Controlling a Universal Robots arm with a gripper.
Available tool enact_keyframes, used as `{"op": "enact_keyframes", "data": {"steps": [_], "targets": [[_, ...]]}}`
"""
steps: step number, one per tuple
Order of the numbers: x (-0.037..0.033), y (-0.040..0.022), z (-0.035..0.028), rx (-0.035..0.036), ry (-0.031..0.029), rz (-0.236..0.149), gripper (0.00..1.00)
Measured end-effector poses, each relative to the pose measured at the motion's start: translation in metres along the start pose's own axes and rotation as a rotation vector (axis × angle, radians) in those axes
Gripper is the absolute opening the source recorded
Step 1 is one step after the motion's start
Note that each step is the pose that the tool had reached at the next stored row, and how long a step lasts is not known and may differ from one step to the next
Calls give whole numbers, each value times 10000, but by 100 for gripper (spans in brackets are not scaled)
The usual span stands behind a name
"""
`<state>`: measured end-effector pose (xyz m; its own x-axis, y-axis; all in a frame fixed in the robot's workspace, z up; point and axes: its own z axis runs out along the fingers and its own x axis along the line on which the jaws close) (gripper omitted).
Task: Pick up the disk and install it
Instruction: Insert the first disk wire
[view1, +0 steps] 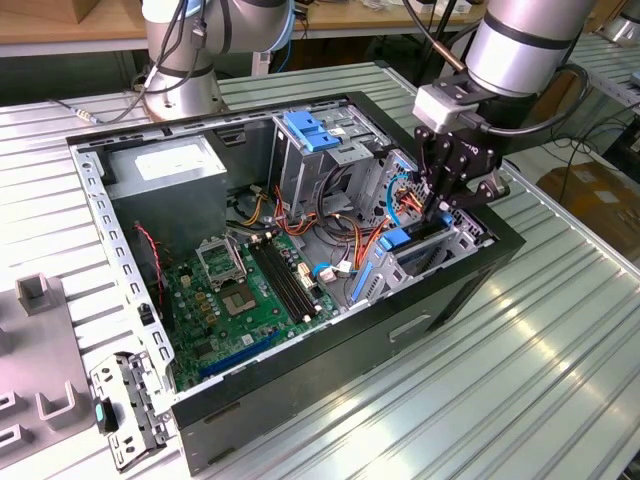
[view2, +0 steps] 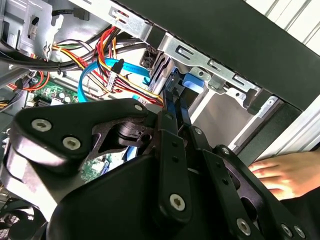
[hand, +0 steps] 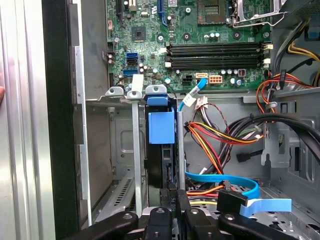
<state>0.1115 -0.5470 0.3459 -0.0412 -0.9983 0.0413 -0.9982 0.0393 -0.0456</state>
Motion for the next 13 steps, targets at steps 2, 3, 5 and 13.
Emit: {"op": "enact_keyframes", "data": {"steps": [2, 3, 5, 13], "targets": [[0, 0, 1, 0, -4, -5, 17], [0, 0, 1, 1, -6, -32, 17], [0, 1, 1, 4, -10, -116, 17], [1, 12, 1, 9, -15, -229, 17]]}}
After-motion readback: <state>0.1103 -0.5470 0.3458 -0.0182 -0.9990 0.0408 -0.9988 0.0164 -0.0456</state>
